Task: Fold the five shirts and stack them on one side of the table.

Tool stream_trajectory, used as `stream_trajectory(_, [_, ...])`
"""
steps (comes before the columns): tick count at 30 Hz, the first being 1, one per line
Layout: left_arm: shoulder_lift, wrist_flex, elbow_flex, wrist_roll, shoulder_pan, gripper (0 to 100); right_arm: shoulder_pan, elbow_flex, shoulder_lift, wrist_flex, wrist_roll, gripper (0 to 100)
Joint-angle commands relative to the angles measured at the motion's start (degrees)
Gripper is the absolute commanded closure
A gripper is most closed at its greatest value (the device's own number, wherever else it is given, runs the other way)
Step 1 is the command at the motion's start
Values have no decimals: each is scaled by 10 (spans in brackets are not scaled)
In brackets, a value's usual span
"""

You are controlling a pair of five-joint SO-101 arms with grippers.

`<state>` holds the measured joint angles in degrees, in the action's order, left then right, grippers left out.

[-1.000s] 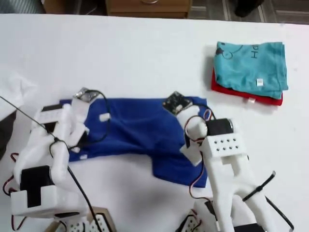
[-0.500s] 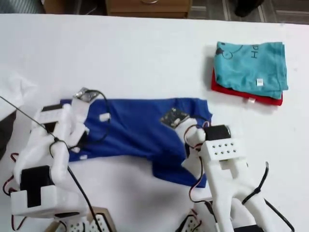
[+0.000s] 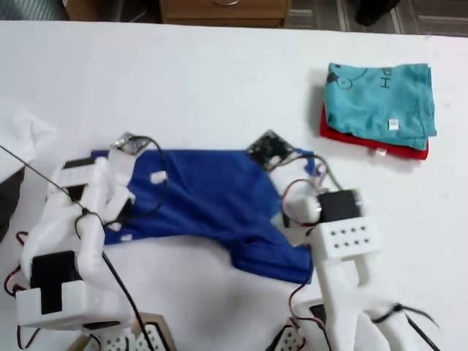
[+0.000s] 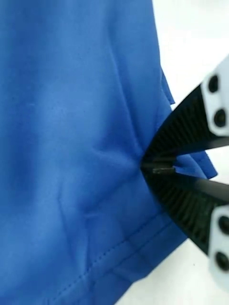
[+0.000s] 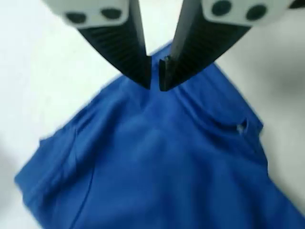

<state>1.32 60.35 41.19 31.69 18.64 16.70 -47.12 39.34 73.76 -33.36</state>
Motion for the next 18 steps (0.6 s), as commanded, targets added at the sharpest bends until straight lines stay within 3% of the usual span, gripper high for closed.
stream_trajectory(1, [3,-31,-4,0,0,975,45,-37,-51,-99,13,980])
stream_trajectory(8, [3,-31,-3,0,0,975,73,-45,-169,-168,14,980])
stream_trajectory(18, [3,-31,-3,0,0,975,149,-46,-136,-59,8,979])
